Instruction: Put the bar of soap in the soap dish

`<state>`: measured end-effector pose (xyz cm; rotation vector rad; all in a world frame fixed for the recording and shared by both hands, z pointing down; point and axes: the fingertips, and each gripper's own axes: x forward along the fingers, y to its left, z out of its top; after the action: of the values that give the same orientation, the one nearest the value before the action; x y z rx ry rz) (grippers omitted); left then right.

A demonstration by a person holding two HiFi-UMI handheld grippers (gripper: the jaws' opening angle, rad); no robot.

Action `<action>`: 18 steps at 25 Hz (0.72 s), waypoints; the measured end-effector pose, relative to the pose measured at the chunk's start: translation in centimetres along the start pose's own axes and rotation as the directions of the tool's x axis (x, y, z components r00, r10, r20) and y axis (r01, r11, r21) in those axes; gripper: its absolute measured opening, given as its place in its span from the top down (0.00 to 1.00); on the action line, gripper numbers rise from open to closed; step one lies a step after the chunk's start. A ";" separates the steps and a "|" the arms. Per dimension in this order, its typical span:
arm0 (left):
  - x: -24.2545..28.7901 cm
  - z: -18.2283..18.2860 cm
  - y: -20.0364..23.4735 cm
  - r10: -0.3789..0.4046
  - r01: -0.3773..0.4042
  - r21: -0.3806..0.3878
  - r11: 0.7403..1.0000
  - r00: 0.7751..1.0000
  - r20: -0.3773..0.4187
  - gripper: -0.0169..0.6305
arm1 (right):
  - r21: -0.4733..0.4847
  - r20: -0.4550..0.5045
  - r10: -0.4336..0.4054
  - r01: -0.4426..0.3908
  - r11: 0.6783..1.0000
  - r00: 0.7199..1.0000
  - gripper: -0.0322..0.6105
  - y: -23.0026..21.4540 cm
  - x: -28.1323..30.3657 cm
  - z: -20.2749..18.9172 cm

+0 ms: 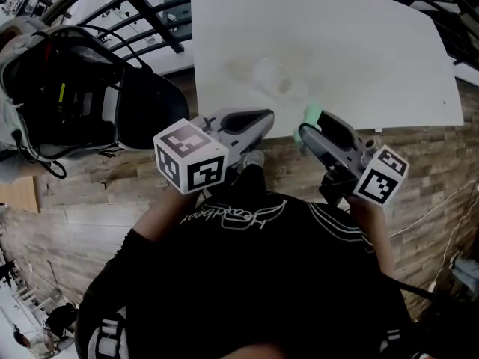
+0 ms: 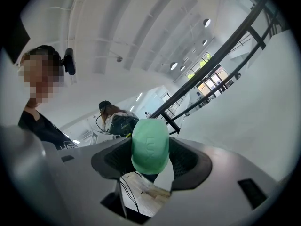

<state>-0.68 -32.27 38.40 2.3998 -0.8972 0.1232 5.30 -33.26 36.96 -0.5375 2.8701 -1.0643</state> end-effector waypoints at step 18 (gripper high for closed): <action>0.4 1.0 4.5 0.011 -0.010 -0.046 0.999 1.000 0.005 0.96 | -0.159 -0.076 -0.068 0.055 0.986 0.995 0.60 -2.8 4.4 1.5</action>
<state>-3.32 -35.81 39.85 2.3545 -0.9055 0.0996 2.29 -37.62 37.98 -0.6086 3.0456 -0.8927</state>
